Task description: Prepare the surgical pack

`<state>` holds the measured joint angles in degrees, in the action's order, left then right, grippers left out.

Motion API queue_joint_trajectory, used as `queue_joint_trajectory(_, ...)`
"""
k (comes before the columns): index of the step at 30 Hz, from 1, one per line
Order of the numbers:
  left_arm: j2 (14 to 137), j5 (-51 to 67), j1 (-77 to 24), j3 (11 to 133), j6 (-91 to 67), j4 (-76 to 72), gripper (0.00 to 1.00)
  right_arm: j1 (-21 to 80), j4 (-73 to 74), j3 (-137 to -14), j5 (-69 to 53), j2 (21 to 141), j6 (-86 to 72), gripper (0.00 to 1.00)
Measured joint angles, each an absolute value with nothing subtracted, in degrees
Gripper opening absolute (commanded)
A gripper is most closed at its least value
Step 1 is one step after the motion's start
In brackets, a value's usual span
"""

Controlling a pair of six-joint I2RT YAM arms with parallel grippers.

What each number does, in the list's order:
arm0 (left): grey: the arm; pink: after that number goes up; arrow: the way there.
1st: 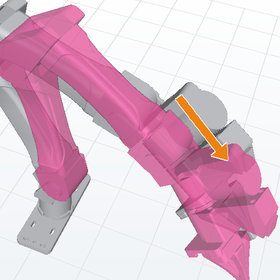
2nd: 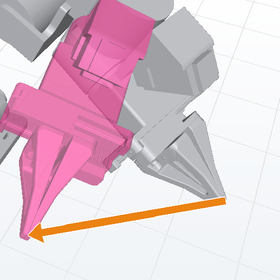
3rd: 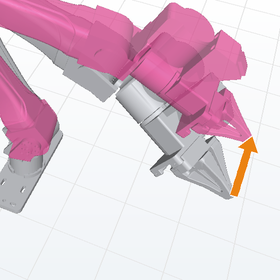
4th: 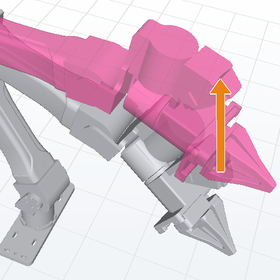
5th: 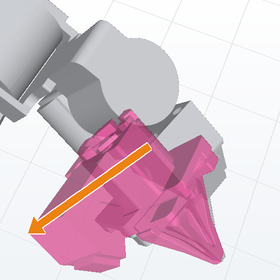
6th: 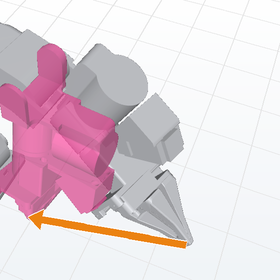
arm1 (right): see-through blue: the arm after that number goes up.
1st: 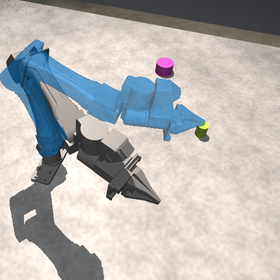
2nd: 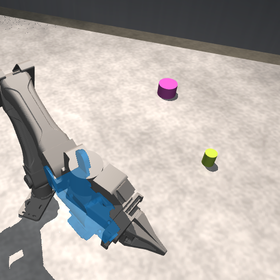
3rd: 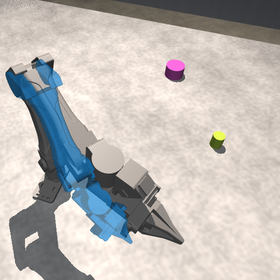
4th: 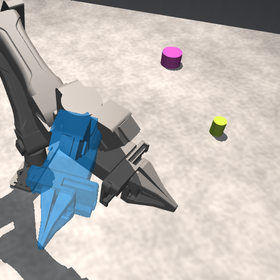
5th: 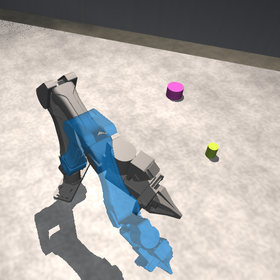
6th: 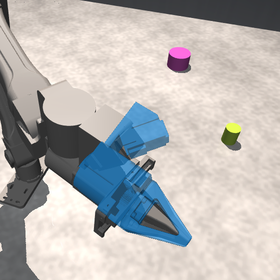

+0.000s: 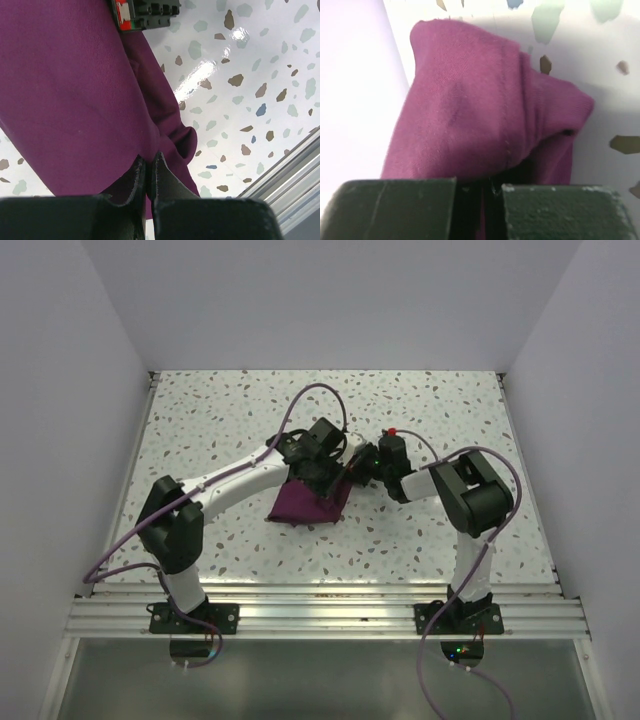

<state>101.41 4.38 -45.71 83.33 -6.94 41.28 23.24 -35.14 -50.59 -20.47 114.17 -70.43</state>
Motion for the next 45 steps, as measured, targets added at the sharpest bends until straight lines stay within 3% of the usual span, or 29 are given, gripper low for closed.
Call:
queue_joint_trajectory(6,101.1,4.8,-45.7,81.6,-7.1,39.8,0.00,19.6,-32.9,-50.3,-22.1,112.9,-69.5,0.00)
queue_joint_trajectory(12,100.6,4.8,-45.7,80.8,-7.4,39.4,0.00,16.3,-13.4,-53.7,-23.1,104.3,-59.5,0.00)
queue_joint_trajectory(19,100.3,5.6,-45.7,79.4,-7.4,38.4,0.00,16.6,-0.6,-53.8,-22.5,95.0,-51.3,0.00)
queue_joint_trajectory(21,100.2,6.6,-45.7,78.5,-7.3,37.8,0.15,16.6,1.8,-54.7,-22.1,94.6,-50.3,0.00)
queue_joint_trajectory(22,100.1,7.6,-45.7,77.5,-7.2,36.8,0.27,16.5,3.5,-55.7,-22.0,94.8,-49.8,0.00)
queue_joint_trajectory(23,100.0,8.5,-45.7,76.2,-7.2,35.9,0.47,16.4,5.0,-57.0,-22.0,95.0,-49.4,0.00)
queue_joint_trajectory(26,98.7,12.5,-45.7,71.7,-8.0,33.8,0.67,16.0,8.0,-62.6,-22.2,96.7,-48.1,0.00)
queue_joint_trajectory(28,97.1,14.5,-45.7,69.5,-8.5,33.7,0.73,15.6,9.5,-66.3,-22.7,98.1,-47.1,0.00)
queue_joint_trajectory(31,94.4,17.0,-45.0,68.9,-9.3,33.1,0.70,14.8,11.5,-72.0,-24.3,100.2,-45.0,0.00)
queue_joint_trajectory(40,92.9,29.3,-37.9,68.3,-15.4,18.5,0.18,14.1,12.5,-78.2,-36.1,111.4,-40.1,0.00)
queue_joint_trajectory(45,98.6,36.4,-38.3,62.3,-20.1,8.1,0.10,12.4,8.2,-73.3,-41.6,116.7,-40.4,0.00)
